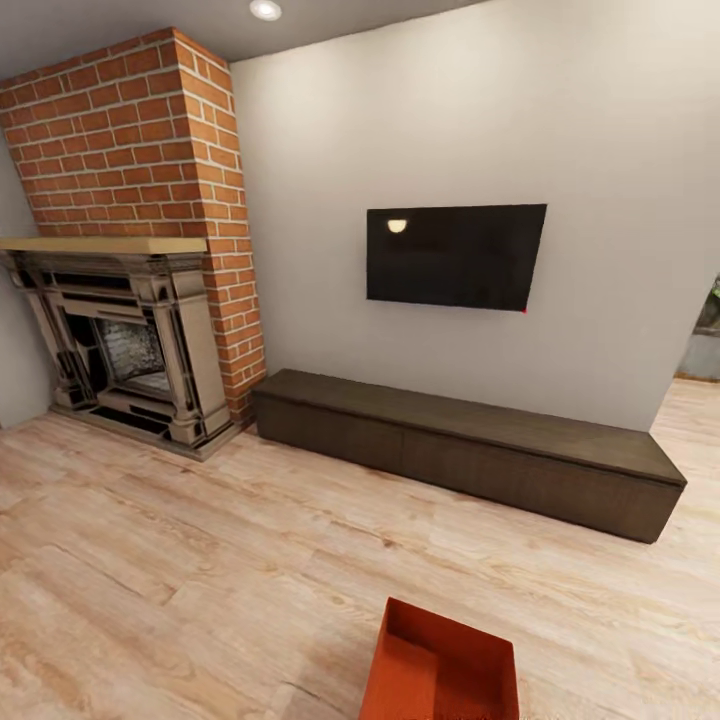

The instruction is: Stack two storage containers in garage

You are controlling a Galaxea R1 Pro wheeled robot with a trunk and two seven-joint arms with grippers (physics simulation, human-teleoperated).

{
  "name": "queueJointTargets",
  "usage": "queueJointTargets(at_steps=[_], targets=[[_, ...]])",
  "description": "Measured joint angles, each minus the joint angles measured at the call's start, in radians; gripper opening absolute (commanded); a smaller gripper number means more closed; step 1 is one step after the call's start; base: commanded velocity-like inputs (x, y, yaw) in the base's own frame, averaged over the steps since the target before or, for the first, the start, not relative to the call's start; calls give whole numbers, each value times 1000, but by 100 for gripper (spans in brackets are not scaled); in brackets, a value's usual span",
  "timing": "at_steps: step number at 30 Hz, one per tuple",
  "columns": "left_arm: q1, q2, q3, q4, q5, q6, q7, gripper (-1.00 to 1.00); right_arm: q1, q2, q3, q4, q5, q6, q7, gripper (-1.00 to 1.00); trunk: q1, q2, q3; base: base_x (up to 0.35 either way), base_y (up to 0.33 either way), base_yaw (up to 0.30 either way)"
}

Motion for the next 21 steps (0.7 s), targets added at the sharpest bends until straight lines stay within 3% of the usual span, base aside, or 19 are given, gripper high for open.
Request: queueJointTargets(at_steps=[21], targets=[[0, 0, 0, 0, 0, 0, -1, 100, 0, -3, 0, 0, 0, -1, -1, 100, 0, 0, 0, 0, 0, -244]])
